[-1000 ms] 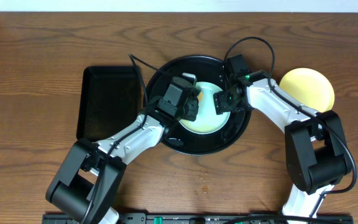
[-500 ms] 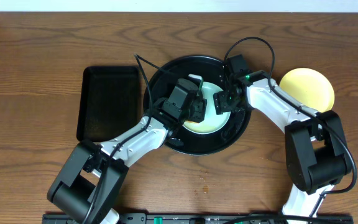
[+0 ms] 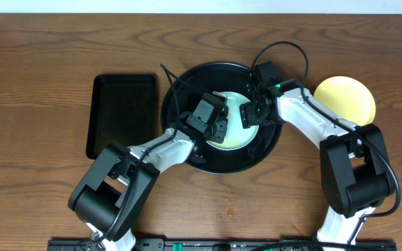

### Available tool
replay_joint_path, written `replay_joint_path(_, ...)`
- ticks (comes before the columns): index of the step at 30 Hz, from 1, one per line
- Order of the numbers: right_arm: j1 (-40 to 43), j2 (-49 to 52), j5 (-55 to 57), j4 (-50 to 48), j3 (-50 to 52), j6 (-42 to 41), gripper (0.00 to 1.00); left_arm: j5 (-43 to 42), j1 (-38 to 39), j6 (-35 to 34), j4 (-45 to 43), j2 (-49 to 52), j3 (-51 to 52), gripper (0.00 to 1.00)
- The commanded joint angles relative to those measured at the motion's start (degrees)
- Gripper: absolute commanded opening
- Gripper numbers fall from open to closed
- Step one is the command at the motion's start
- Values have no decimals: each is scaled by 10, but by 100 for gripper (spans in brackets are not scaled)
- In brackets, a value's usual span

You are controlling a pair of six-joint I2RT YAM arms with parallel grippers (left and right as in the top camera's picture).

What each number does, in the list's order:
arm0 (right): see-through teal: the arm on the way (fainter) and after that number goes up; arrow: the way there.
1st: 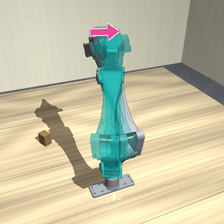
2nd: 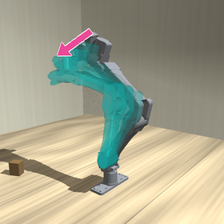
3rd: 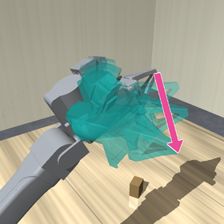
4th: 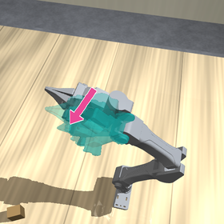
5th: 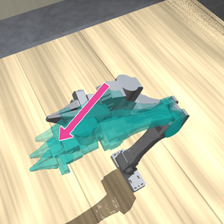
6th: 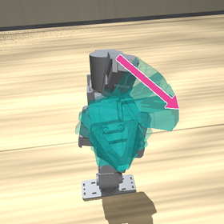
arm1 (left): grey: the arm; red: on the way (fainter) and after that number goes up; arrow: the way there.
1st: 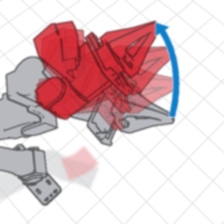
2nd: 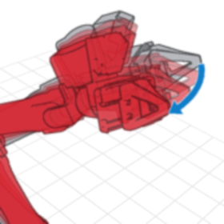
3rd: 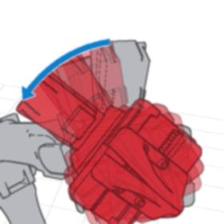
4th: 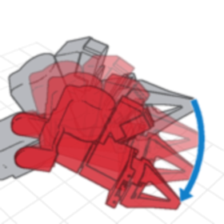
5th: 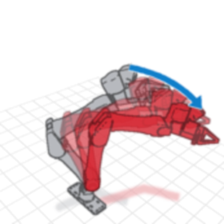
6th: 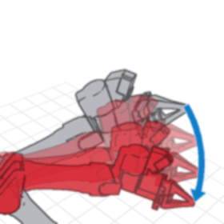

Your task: Clean dirty plates on tray and stack at the side

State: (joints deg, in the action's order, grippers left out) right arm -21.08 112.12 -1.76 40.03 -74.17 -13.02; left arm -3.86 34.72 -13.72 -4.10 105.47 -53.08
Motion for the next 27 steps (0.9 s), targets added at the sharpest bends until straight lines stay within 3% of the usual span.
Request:
replay_joint_path(1, 4, 5, -2, 1, 1, -7, 78, 11, 0, 12, -8, 5, -8, 25)
replay_joint_path(2, 4, 5, -2, 1, 1, -7, 78, 11, 0, 12, -16, 5, -8, 12)
replay_joint_path(3, 4, 5, -2, 1, 1, -7, 78, 11, 0, 13, -25, 4, -8, 8)
replay_joint_path(13, 4, 5, -2, 2, 1, -7, 79, 12, 0, 36, -89, -57, -8, 8)
replay_joint_path(22, 4, 5, -2, -21, 20, -7, 82, 76, -6, 36, -139, -73, -8, 7)
replay_joint_path(25, 4, 5, -2, -33, 31, -16, 77, 76, -23, 36, -158, -102, -9, 8)
replay_joint_path(27, 4, 5, -3, -37, 36, -18, 68, 75, -42, 34, -152, -123, -9, 8)
